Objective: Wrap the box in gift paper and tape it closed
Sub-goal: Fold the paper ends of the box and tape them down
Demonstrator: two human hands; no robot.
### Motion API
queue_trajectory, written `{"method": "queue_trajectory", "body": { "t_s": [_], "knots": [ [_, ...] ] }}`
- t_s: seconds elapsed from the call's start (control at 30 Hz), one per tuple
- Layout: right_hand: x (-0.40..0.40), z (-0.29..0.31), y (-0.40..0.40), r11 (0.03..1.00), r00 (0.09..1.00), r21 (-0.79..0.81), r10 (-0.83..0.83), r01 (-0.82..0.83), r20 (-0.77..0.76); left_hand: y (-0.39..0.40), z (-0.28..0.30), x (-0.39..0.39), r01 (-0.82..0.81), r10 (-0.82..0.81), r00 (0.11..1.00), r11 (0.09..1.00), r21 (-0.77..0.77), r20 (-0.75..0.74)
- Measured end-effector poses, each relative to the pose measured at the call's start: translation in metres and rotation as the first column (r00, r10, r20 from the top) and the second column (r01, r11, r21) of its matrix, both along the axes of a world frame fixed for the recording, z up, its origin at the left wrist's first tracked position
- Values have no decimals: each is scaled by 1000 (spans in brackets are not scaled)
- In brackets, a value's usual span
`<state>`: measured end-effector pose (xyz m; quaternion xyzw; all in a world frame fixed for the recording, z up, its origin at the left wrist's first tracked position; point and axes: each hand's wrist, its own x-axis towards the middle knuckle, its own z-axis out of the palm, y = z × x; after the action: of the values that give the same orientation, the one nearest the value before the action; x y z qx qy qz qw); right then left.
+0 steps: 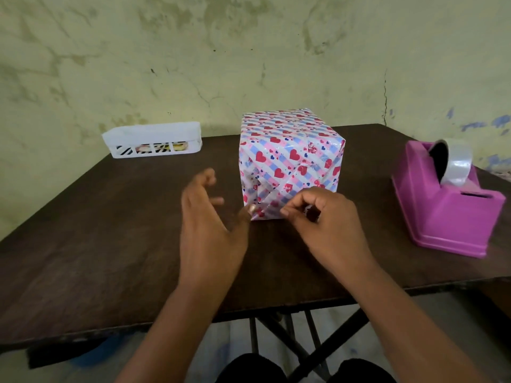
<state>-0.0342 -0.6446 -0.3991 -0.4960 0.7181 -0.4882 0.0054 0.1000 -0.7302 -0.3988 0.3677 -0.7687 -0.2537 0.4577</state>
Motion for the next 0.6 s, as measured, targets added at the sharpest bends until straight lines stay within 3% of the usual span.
{"method": "queue_trajectory", "body": {
  "t_s": [0.1, 0.2, 0.33, 0.47, 0.6],
  "knots": [
    [-12, 2, 2, 997, 990, -46, 52, -59, -134, -30, 12, -4, 165, -76, 954, 941, -295, 291],
    [-19, 1, 1, 994, 972, -51, 84, -98, -221, -61, 20, -20, 382, -163, 848, 847, -368, 505],
    [-19, -1, -5, 994, 972, -35, 95, -105, -213, -73, 18, -35, 431, -278, 874, 822, -372, 398],
    [-21, -4, -11, 997, 987, -23, 66, -71, -148, -76, 11, -40, 392, -307, 917, 810, -436, 255],
    [-19, -2, -17, 1000, 993, -15, 17, -19, -121, -81, 10, -41, 381, -318, 924, 788, -484, 211]
  ]
}}
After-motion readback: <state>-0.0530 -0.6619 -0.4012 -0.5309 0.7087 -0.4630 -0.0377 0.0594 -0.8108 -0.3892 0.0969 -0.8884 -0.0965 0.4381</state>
